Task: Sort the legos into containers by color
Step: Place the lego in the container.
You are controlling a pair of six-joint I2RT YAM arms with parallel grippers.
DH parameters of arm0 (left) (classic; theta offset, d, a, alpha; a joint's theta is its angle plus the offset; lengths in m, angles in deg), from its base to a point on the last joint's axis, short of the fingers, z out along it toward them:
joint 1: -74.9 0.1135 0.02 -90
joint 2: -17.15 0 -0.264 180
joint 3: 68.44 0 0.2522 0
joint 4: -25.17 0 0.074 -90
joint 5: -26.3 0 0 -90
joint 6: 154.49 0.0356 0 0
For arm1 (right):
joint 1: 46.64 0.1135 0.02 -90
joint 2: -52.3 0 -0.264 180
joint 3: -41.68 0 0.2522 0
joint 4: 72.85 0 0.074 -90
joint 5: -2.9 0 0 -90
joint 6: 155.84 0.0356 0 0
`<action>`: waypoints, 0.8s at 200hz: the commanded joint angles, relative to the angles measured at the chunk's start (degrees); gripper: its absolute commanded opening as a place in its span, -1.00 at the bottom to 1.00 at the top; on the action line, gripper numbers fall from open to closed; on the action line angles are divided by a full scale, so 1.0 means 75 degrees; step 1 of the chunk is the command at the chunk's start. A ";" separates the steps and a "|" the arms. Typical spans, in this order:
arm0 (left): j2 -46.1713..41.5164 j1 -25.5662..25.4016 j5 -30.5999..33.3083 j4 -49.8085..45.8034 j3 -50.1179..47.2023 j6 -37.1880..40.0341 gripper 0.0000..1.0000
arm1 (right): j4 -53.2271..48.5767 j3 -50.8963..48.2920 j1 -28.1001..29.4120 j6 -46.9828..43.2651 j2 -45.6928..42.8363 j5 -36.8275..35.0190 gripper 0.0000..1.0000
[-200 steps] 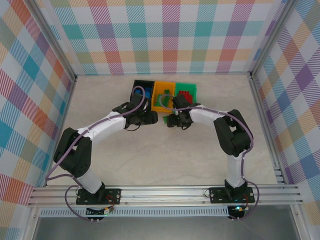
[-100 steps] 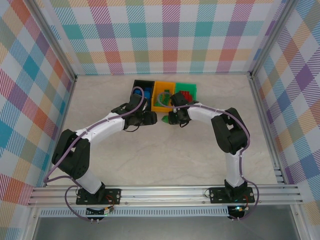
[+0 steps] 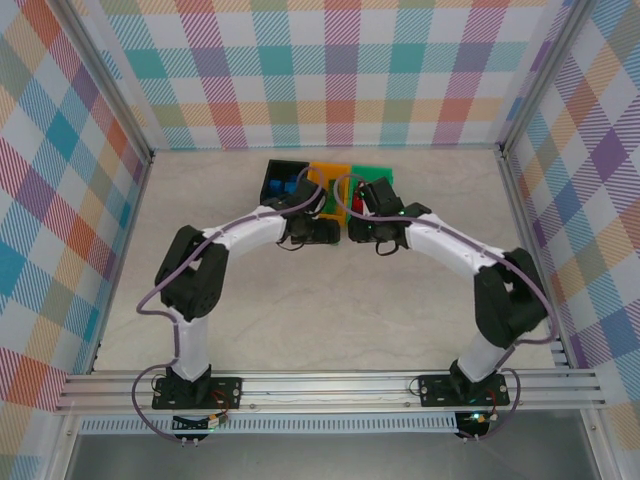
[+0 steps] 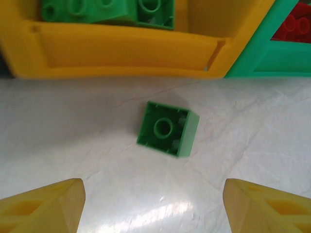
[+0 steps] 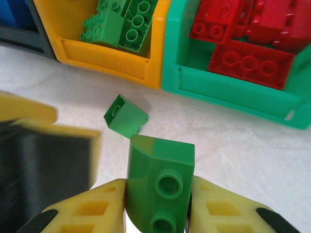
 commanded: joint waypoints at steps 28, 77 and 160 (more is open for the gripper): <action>0.1255 -0.0043 0.0091 -0.1200 0.1477 0.0631 0.47 | -0.0528 -0.0808 -0.0008 0.0180 -0.1192 -0.0398 -0.36; 0.2099 -0.0061 -0.0231 -0.1440 0.2329 0.0635 0.31 | -0.0554 -0.0911 -0.0008 0.0169 -0.1425 -0.0407 -0.35; 0.0470 -0.0068 -0.0049 -0.0536 0.0420 0.0373 -0.18 | 0.0043 0.0445 -0.0172 0.0227 -0.0053 0.0142 -0.33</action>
